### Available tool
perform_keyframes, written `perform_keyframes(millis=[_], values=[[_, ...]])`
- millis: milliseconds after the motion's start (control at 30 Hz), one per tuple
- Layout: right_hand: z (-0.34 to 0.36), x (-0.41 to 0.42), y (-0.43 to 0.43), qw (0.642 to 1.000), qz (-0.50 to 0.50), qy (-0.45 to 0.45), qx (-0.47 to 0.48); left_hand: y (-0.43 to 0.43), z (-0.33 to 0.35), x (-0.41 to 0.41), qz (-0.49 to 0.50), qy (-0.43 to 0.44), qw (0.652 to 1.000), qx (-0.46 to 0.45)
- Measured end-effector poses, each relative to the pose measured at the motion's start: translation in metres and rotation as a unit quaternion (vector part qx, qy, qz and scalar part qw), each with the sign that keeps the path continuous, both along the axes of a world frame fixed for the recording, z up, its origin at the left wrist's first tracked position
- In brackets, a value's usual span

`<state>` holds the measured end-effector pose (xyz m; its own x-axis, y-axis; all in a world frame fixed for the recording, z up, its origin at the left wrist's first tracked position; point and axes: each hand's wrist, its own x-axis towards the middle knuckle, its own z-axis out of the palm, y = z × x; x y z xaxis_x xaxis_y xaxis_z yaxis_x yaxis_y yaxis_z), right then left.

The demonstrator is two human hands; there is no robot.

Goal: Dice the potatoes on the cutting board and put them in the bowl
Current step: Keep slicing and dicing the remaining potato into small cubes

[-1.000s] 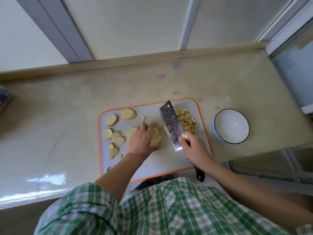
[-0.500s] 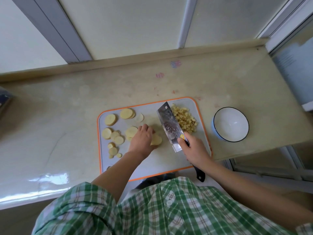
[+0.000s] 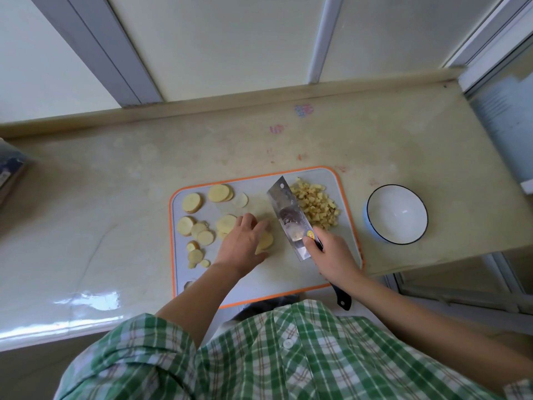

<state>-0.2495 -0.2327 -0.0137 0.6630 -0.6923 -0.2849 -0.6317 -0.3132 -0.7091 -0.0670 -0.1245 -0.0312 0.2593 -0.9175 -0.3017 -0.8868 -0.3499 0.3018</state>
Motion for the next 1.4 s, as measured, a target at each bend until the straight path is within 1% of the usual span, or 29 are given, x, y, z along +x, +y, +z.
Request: perform_keyframes(millis=[167, 367, 467, 533, 667, 767, 800, 867, 967, 1033, 1100, 1200, 1267, 1400], values=[[-0.003, 0.0, -0.001, 1.0, 0.005, 0.013, 0.0, -0.007, 0.003, -0.004, 0.026, -0.007, 0.999, 0.032], [-0.002, -0.004, -0.004, 1.0, 0.001, 0.004, 0.01, -0.021, 0.005, -0.005, -0.058, -0.102, 0.988, 0.102], [0.0, -0.006, -0.005, 1.0, 0.003, -0.001, 0.011, -0.025, 0.007, -0.005, -0.081, -0.116, 0.983, 0.12], [0.0, -0.007, -0.006, 1.0, 0.005, 0.001, 0.005, -0.027, 0.008, -0.004, -0.119, -0.12, 0.977, 0.133], [-0.001, -0.008, -0.003, 1.0, 0.018, 0.012, -0.019, -0.029, 0.009, 0.002, -0.233, -0.148, 0.955, 0.108], [-0.004, -0.008, 0.001, 0.998, 0.029, 0.028, -0.041, -0.027, 0.006, 0.0, -0.265, -0.141, 0.952, 0.052], [-0.006, -0.007, 0.003, 0.998, 0.033, 0.032, -0.046, -0.024, 0.006, -0.002, -0.258, -0.136, 0.956, 0.034], [-0.009, -0.007, 0.006, 0.996, 0.042, 0.045, -0.058, -0.017, 0.003, -0.005, -0.213, -0.122, 0.969, 0.017], [-0.011, -0.008, 0.002, 0.99, 0.061, 0.088, -0.086, -0.001, -0.002, -0.007, -0.094, -0.059, 0.994, 0.025], [-0.009, -0.011, -0.003, 0.987, 0.07, 0.099, -0.103, 0.011, -0.003, -0.011, 0.006, -0.004, 1.0, 0.021], [-0.004, -0.013, -0.002, 0.984, 0.097, 0.094, -0.116, 0.018, -0.002, -0.019, 0.105, 0.028, 0.994, 0.015], [0.001, -0.011, 0.005, 0.977, 0.135, 0.099, -0.135, 0.017, 0.003, -0.031, 0.249, 0.084, 0.965, 0.019], [0.001, -0.009, 0.008, 0.972, 0.15, 0.106, -0.146, 0.012, 0.001, -0.034, 0.275, 0.107, 0.955, 0.009], [0.002, -0.012, 0.01, 0.974, 0.142, 0.105, -0.145, 0.005, -0.009, -0.032, 0.265, 0.115, 0.957, -0.024]])
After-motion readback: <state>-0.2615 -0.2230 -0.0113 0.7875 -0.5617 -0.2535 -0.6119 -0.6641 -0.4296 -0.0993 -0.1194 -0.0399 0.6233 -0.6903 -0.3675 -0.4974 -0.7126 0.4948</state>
